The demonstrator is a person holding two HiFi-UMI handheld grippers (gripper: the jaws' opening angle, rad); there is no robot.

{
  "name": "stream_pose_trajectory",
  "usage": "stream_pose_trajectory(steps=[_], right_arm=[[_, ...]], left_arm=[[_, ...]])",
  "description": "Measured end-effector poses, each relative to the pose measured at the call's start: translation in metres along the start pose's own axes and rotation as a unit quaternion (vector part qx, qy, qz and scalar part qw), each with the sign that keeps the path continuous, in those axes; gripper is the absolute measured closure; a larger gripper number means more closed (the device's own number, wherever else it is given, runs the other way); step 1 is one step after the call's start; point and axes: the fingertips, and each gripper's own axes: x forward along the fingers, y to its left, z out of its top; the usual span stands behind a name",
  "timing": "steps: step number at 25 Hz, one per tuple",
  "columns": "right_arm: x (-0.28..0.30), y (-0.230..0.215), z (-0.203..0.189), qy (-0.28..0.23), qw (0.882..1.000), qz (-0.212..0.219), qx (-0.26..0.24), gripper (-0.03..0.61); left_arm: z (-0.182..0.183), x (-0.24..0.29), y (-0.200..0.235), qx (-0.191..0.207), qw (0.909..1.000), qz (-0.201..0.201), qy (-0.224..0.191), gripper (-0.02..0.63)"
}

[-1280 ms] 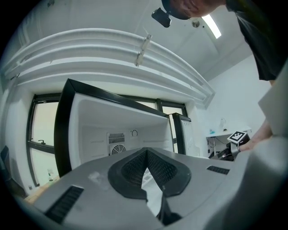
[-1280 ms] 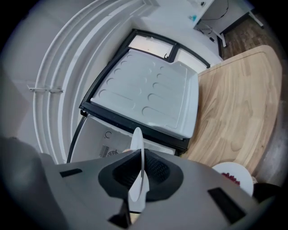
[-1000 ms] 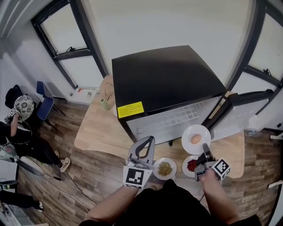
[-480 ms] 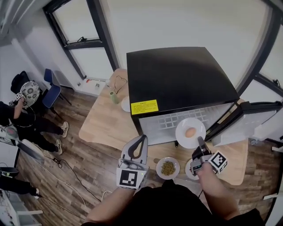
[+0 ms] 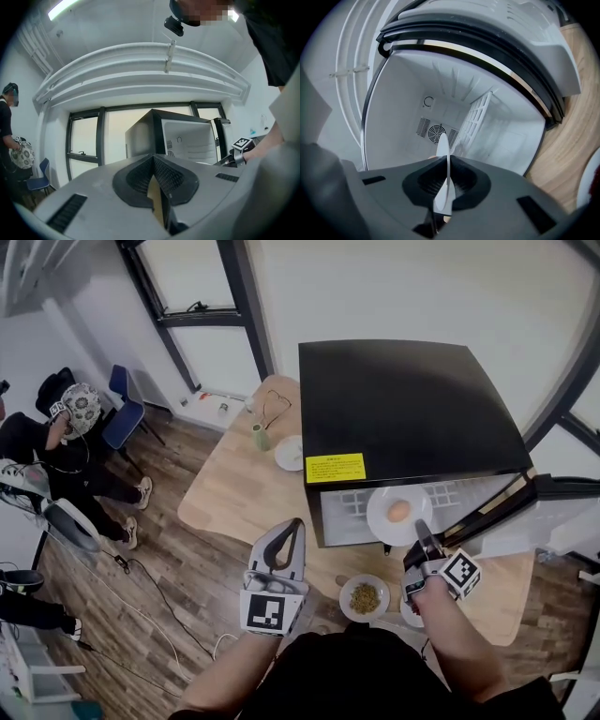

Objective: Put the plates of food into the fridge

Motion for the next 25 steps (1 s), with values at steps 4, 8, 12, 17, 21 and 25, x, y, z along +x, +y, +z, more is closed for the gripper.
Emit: stream_pose_trajectory(steps=[4, 8, 12, 17, 21, 25], right_arm=[[0.017, 0.005, -0.007, 0.012, 1.000, 0.000, -0.002, 0.544], [0.033, 0.014, -0.013, 0.024, 1.000, -0.002, -0.008, 0.544], [0.046, 0.020, -0.018, 0.030, 0.999, -0.006, -0.011, 0.545], [0.065, 0.023, -0.026, 0.038, 0.999, -0.002, -0.009, 0.543], [0.074, 0.024, -0.032, 0.045, 0.999, 0.004, -0.018, 0.543], [0.080, 0.027, -0.033, 0.045, 0.998, -0.001, -0.032, 0.543]], left_arm=[[-0.003, -0.001, 0.014, 0.000, 0.9999, 0.016, 0.003, 0.610], [-0.007, -0.002, 0.026, 0.009, 0.9996, 0.024, 0.008, 0.610], [-0.010, -0.003, 0.032, 0.012, 0.9995, 0.026, 0.016, 0.609], [-0.019, -0.004, 0.042, 0.011, 0.9987, 0.037, 0.032, 0.611], [-0.023, -0.006, 0.049, 0.004, 0.9986, 0.041, 0.032, 0.611], [-0.027, -0.012, 0.060, -0.001, 0.9980, 0.050, 0.038, 0.611]])
